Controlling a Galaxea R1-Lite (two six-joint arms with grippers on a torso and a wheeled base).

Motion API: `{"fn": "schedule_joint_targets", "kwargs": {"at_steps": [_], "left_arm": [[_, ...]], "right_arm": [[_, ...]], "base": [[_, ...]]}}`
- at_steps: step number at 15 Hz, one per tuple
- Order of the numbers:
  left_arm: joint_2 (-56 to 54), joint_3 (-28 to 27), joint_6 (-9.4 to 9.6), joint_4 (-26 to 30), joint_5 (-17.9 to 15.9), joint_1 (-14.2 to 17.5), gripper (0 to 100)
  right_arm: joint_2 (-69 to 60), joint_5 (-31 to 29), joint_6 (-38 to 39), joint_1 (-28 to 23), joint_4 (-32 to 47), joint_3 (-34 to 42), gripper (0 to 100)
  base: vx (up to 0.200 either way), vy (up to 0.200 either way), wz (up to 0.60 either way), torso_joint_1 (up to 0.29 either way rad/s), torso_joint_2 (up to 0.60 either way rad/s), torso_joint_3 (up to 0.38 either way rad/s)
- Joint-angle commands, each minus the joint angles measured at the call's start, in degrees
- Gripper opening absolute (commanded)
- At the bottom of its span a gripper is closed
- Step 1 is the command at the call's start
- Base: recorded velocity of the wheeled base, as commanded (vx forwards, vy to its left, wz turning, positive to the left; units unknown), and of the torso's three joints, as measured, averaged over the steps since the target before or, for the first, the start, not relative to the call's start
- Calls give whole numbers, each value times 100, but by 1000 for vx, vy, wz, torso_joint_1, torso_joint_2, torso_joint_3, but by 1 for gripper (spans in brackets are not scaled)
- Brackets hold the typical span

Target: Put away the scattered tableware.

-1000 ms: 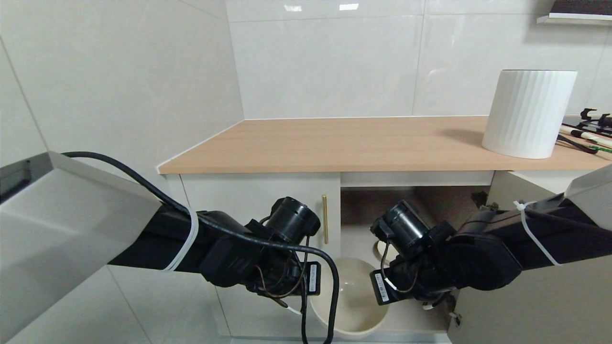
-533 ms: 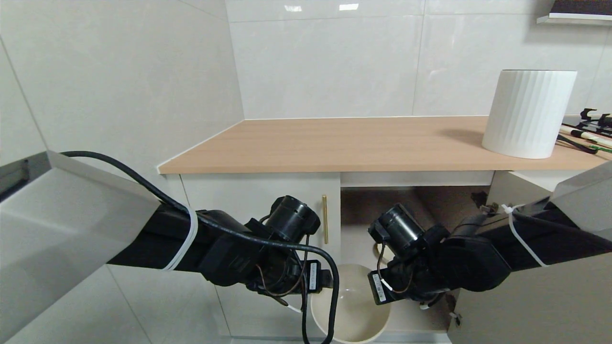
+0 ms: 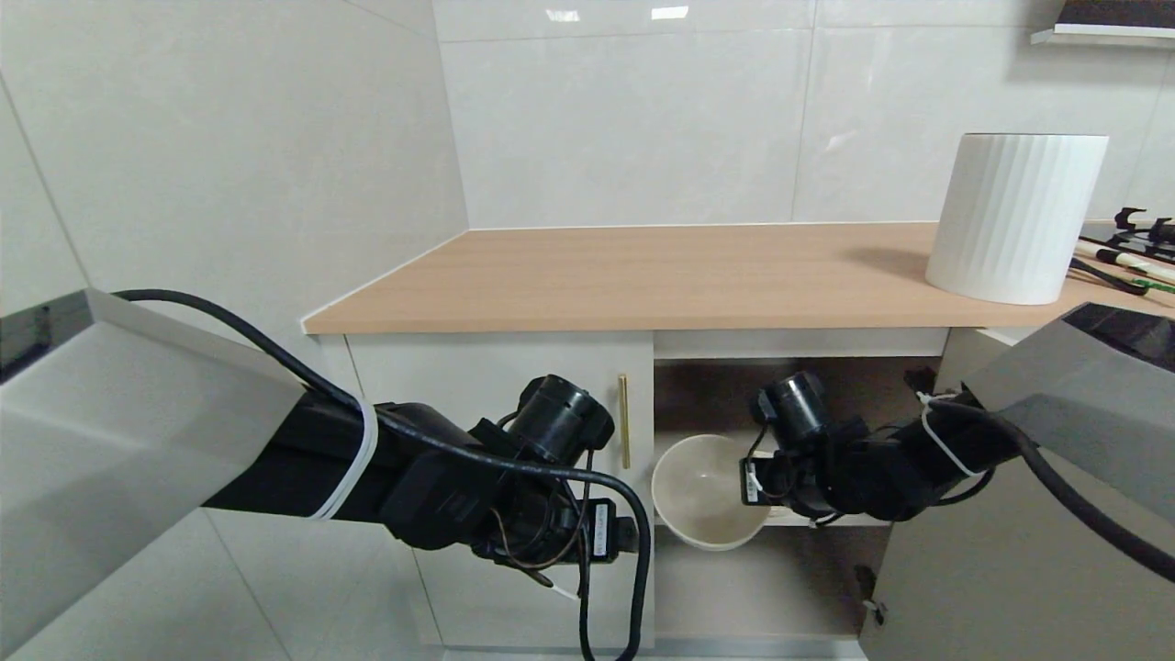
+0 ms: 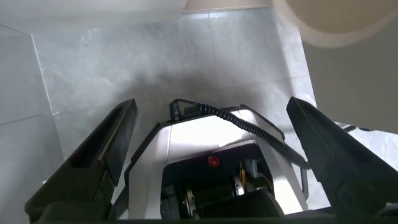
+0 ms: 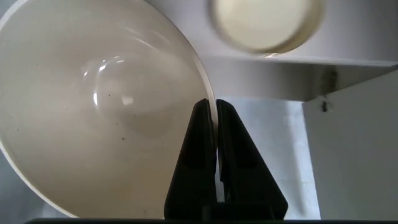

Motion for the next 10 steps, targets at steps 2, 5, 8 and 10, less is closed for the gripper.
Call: {"fn": "schedule_joint_targets", "kwargs": {"at_steps": [2,5,8,10], "left_arm": [[-11,0,-2,-1,3,0,100],[-2,0,-2,-1,3,0,100],[-11,0,-2,-1,3,0,100],[-11,0,-2,-1,3,0,100]], "right_arm": [[436,-26,21,-311,-56,-243,0],[717,-43,30,-566,-65,-489,0],[946,-52,83,-812,-65,-779,0],[1157,-35,162,-1014,-47,-1025,0]], "base": [[0,0,0,0,0,0],[0,0,0,0,0,0],[0,0,0,0,0,0],[0,0,0,0,0,0]]}}
